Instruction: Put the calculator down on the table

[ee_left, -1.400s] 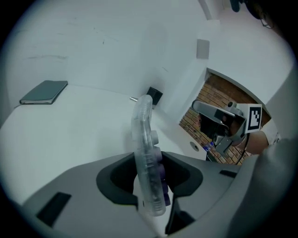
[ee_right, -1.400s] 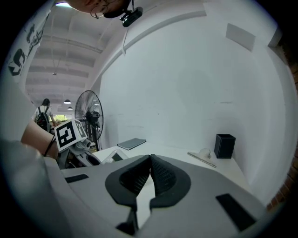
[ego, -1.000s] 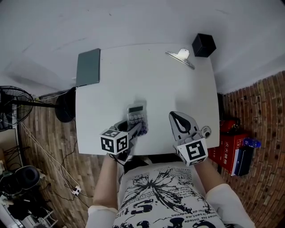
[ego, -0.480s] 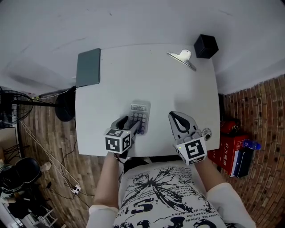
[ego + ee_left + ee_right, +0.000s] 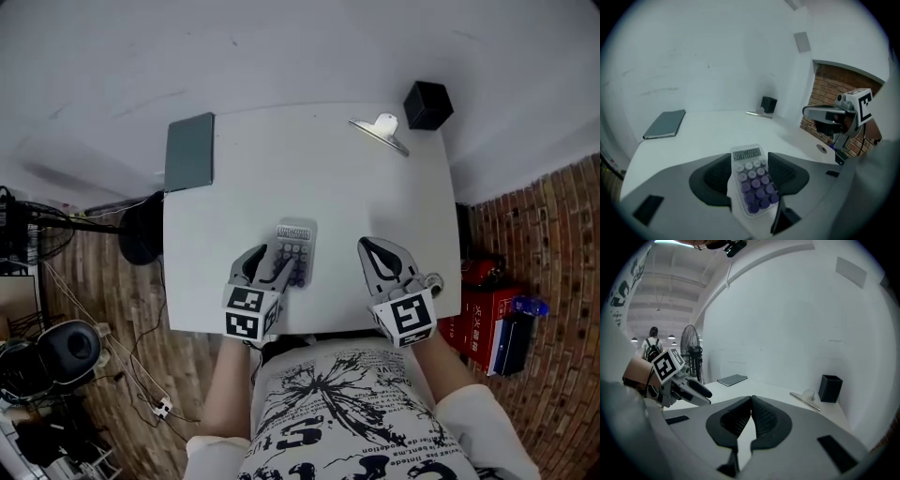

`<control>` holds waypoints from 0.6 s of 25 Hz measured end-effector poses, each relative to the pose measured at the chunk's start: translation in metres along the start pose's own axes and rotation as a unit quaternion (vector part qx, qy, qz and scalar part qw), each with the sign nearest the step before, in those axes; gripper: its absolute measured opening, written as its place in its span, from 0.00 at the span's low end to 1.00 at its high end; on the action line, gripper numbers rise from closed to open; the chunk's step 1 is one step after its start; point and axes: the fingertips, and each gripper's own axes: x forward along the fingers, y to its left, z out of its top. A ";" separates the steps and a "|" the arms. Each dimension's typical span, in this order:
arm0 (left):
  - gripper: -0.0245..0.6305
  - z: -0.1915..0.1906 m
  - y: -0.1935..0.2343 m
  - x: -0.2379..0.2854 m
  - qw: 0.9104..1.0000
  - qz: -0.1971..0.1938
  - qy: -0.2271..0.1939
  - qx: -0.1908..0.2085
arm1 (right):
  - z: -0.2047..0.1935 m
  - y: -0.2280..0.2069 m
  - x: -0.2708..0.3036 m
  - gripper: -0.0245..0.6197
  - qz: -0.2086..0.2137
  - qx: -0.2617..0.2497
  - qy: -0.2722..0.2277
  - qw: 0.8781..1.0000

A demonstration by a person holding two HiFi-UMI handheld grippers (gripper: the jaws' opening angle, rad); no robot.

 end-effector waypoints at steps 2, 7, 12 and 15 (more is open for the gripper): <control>0.39 0.020 -0.005 -0.014 0.999 0.002 -0.033 0.007 | 0.005 0.002 -0.004 0.06 -0.003 -0.003 -0.004 1.000; 0.26 0.061 -0.019 -0.055 0.994 0.006 -0.105 0.031 | 0.021 0.008 -0.021 0.06 -0.007 -0.008 -0.023 1.000; 0.18 0.096 -0.038 -0.108 0.984 0.009 -0.168 0.065 | 0.045 0.019 -0.042 0.06 -0.017 -0.018 -0.050 0.998; 0.12 0.110 -0.046 -0.137 0.976 0.014 -0.202 0.085 | 0.058 0.025 -0.054 0.06 -0.026 -0.023 -0.064 0.997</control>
